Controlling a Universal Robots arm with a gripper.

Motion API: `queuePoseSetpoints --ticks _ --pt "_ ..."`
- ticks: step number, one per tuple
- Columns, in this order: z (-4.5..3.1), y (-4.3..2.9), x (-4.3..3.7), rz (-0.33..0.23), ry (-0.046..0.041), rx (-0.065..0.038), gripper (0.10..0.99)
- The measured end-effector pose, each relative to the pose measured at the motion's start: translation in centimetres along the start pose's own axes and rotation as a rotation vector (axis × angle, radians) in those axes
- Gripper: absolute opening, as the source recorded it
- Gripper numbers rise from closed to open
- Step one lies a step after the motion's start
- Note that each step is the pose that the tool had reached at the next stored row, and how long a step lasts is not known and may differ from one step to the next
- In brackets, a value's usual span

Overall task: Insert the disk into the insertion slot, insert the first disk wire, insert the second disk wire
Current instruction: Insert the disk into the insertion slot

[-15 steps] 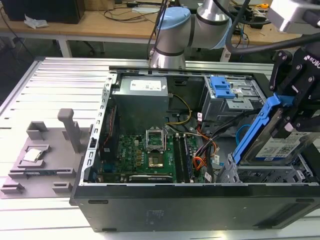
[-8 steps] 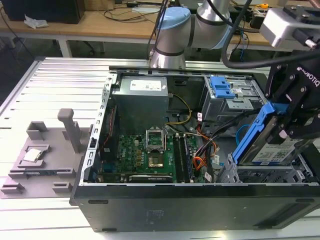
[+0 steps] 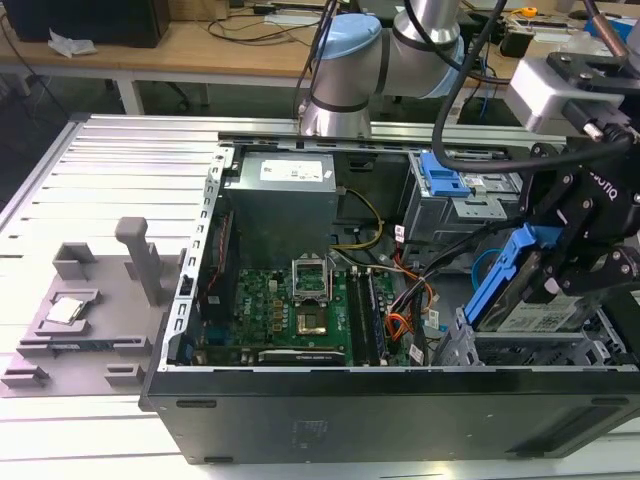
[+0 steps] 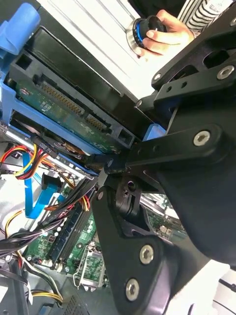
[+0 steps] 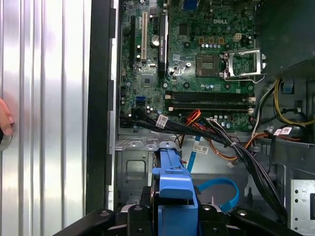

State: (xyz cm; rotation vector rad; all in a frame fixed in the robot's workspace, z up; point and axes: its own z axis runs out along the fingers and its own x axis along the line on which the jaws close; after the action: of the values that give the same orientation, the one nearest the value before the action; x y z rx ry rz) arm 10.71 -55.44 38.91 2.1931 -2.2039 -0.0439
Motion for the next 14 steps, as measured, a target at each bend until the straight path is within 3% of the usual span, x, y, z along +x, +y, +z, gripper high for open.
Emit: queuePoseSetpoints --ticks 5,6,10,11,14 --pt "0.03 0.0 0.0 0.0 0.0 0.0 0.373" --pt "0.04 0.0 0.0 0.0 -0.0003 0.0 0.439" --pt "0.05 0.0 0.0 0.0 -0.0001 0.0 0.439" --pt "0.05 0.0 0.0 0.0 -0.0001 0.0 0.42" --pt "0.06 -0.01 0.0 0.0 -0.0001 0.0 0.235"
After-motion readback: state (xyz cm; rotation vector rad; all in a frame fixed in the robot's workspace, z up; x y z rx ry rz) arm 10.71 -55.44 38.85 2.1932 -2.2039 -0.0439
